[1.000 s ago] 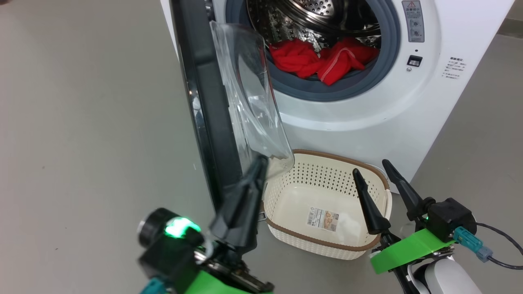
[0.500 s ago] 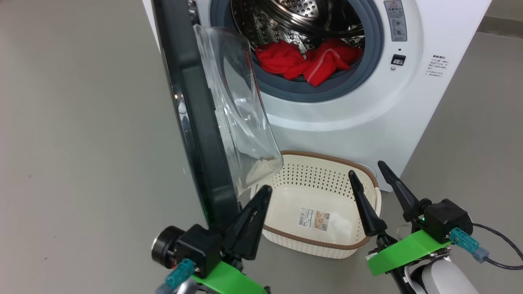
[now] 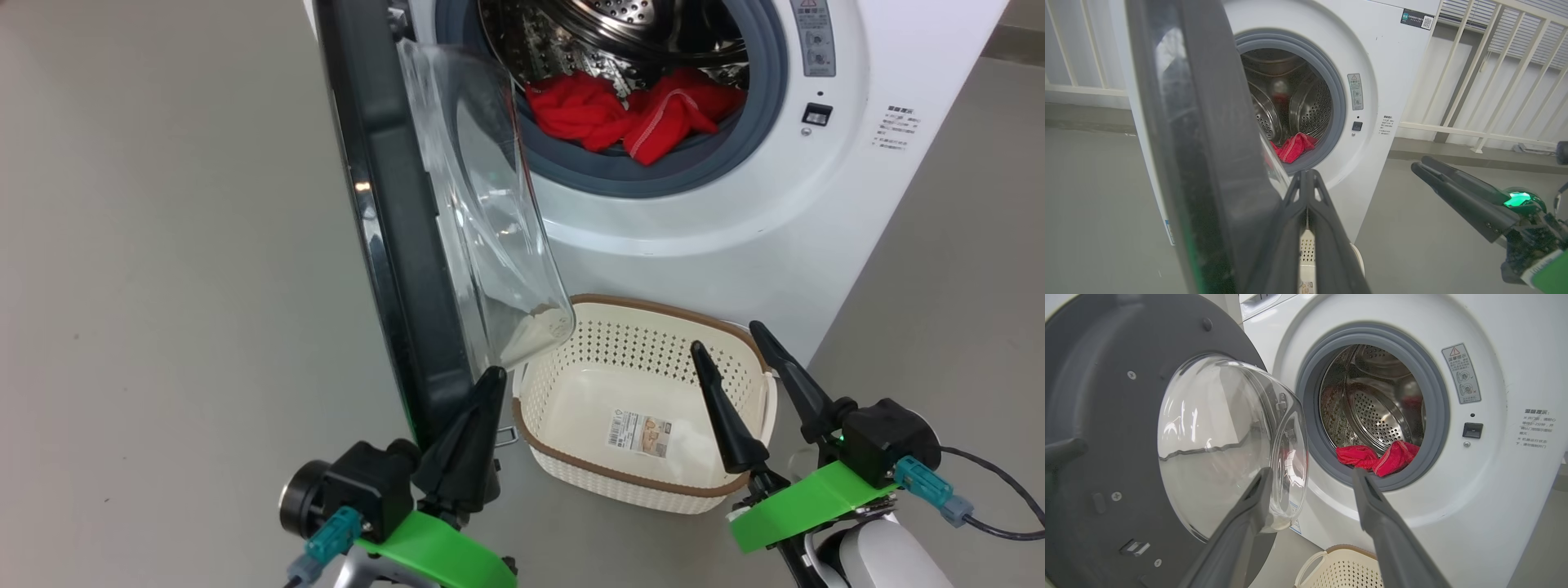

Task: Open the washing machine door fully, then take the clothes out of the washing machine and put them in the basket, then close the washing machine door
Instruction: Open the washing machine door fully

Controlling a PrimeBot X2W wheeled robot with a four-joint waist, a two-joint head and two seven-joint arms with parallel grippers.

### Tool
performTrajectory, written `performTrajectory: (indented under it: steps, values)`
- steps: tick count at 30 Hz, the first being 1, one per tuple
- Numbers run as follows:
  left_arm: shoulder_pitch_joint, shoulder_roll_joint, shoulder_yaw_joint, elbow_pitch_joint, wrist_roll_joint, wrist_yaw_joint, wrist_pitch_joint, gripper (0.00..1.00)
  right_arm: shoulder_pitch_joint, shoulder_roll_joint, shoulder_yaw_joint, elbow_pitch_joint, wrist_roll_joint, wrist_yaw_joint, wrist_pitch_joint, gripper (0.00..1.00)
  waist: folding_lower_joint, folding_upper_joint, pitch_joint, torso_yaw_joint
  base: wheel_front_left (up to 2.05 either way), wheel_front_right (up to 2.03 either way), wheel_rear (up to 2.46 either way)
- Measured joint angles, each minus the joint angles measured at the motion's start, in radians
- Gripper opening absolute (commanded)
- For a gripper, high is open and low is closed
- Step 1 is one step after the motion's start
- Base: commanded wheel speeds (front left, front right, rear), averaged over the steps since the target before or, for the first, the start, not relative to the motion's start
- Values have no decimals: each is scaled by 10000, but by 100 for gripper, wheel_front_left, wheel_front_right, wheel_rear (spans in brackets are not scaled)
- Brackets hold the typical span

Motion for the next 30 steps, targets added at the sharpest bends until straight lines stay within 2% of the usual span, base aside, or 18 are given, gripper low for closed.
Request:
performTrajectory:
  steps: [9, 30]
  values:
    - [279, 98, 201, -132, -211, 119, 44, 0, -182, 0, 27, 59, -128, 0, 0, 100, 0, 0, 17, 311, 0, 0, 0]
    - [982, 909, 1778, -499, -426, 1419, 79, 0, -193, 0, -123, 98, -146, 0, 0, 100, 0, 0, 137, 903, 0, 0, 0]
